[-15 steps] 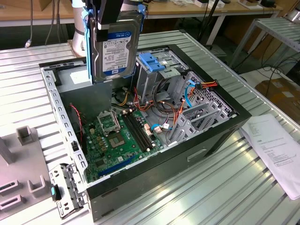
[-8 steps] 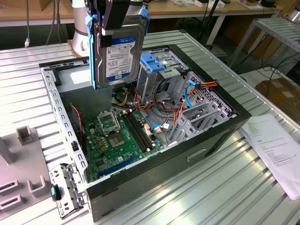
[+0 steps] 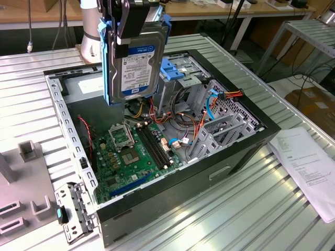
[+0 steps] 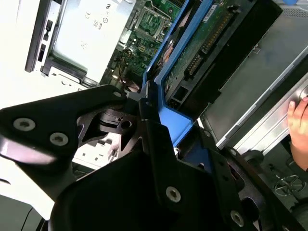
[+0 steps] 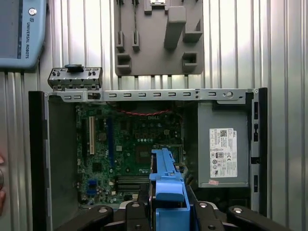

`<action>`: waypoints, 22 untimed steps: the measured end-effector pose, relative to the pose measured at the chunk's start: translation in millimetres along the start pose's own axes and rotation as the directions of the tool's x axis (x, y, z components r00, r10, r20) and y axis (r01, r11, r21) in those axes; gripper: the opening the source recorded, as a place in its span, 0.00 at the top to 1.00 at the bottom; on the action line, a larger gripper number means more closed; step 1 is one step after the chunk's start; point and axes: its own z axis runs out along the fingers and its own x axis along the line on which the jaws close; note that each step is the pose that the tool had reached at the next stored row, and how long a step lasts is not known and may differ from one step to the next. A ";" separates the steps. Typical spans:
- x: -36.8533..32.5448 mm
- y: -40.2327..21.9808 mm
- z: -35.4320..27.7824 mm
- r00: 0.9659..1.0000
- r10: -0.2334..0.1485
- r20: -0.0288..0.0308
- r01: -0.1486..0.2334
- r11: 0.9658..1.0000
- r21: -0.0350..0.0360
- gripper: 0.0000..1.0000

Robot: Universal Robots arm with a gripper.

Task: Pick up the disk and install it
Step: 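Insert the disk into the insertion slot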

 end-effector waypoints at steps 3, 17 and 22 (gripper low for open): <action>4.3 -4.9 1.3 1.000 0.001 -0.002 -0.001 1.000 0.000 0.63; 6.3 -35.2 2.8 1.000 0.001 -0.011 -0.001 1.000 0.000 0.63; 8.1 -37.0 -0.1 1.000 0.000 -0.012 0.000 1.000 0.000 0.63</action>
